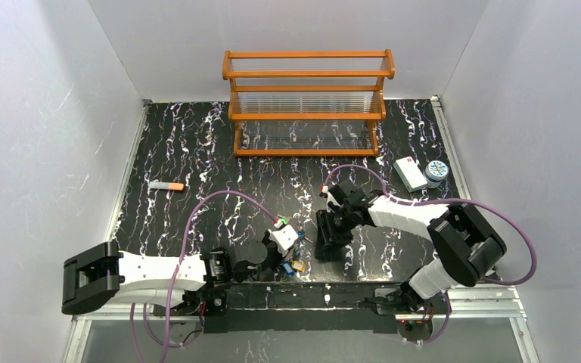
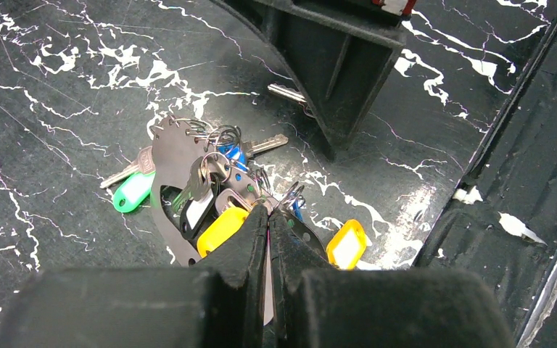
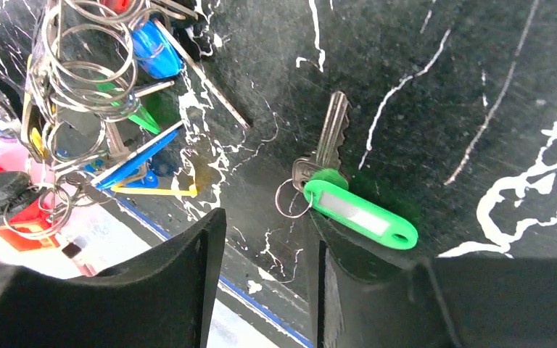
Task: Put the keys on the keyring
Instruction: Adjust the key at the center of the board.
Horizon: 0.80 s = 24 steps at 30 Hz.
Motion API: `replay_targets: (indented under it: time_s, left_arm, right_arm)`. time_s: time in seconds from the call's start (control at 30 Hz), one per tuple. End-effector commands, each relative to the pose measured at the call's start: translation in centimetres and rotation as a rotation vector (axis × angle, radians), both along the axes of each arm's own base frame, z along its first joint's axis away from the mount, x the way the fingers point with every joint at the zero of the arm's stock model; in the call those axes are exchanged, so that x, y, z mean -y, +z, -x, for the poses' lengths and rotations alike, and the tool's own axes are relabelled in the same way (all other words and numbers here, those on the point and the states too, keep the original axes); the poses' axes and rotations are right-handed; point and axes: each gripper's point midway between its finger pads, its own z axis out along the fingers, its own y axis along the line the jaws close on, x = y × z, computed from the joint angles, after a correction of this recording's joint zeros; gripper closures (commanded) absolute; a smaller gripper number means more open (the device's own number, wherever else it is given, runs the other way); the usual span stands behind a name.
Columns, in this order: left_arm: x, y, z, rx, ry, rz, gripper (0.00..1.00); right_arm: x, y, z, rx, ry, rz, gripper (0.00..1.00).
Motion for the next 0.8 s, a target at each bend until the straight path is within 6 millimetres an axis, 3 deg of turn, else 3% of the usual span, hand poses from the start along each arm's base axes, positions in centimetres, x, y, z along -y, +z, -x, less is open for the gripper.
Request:
replay_targets:
  time_s: [0.0, 0.17, 0.27, 0.37, 0.57, 0.77]
  left_arm:
    - [0.0, 1.0, -0.4, 0.009, 0.031, 0.034, 1.00]
    - [0.0, 1.1, -0.4, 0.006, 0.031, 0.039, 1.00]
    - [-0.2, 1.1, -0.4, 0.005, 0.034, 0.039, 1.00]
    - [-0.3, 1.1, -0.3, 0.002, 0.035, 0.041, 1.00]
    - [-0.6, 0.9, -0.4, 0.001, 0.043, 0.033, 1.00]
    - [-0.6, 0.7, -0.5, 0.002, 0.047, 0.023, 1.00]
  right_arm:
    - [-1.4, 0.2, -1.5, 0.016, -0.016, -0.025, 0.50]
    - [-1.9, 0.2, -4.6, 0.124, -0.081, -0.005, 0.59]
    - [-0.8, -0.1, -7.0, 0.178, -0.150, 0.039, 0.60]
    - [-0.8, 1.1, -8.4, 0.216, -0.154, -0.001, 0.60]
    - [-0.8, 3.6, -8.6, 0.291, -0.084, -0.045, 0.59]
    - [0.0, 3.5, -8.5, 0.293, -0.080, 0.004, 0.60]
